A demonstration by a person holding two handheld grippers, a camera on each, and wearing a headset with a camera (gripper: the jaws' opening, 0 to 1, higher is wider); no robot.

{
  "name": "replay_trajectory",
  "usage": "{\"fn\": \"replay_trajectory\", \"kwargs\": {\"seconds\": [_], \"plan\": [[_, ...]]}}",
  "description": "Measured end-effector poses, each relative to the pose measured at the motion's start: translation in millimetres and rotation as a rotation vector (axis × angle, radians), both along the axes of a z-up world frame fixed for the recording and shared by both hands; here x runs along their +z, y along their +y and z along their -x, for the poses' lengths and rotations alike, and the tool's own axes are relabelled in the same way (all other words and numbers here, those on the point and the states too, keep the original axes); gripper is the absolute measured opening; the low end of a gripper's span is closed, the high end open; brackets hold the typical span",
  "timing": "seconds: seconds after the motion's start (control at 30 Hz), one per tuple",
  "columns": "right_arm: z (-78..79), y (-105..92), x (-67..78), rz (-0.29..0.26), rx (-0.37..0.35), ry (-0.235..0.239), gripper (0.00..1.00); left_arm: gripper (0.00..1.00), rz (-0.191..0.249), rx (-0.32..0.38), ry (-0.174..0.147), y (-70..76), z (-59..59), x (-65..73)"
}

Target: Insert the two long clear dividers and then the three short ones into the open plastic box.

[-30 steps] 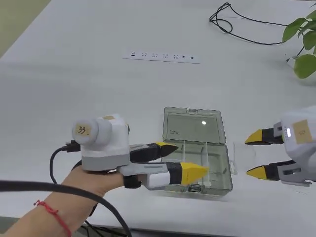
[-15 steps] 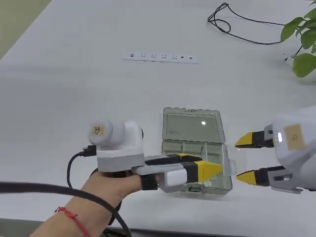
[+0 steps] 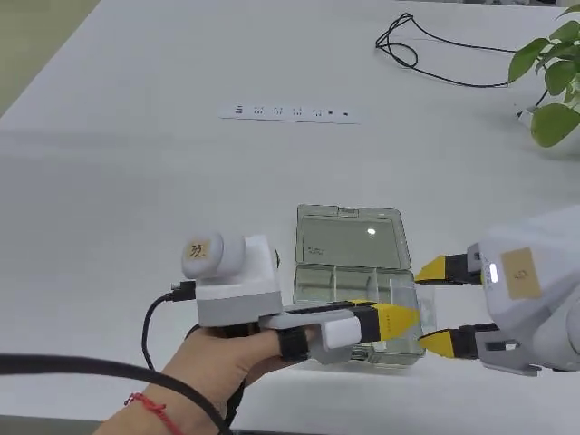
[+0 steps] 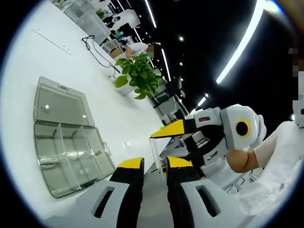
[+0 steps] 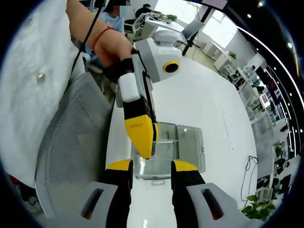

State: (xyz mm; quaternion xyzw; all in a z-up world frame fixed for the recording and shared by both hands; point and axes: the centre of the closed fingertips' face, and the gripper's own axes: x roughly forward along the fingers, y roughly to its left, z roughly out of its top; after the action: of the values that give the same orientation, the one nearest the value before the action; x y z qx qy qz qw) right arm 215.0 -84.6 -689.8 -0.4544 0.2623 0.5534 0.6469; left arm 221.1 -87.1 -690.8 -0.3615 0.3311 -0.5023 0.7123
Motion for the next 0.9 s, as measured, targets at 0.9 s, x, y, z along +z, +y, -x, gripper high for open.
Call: {"fn": "replay_trajectory", "kwargs": {"seconds": [0.9], "plan": [[-3.4, 1.1, 3.3, 0.002, 0.005, -0.012, 0.35, 0.00, -0.015, -0.012, -0.012, -1.9, 2.9, -4.0]]}}
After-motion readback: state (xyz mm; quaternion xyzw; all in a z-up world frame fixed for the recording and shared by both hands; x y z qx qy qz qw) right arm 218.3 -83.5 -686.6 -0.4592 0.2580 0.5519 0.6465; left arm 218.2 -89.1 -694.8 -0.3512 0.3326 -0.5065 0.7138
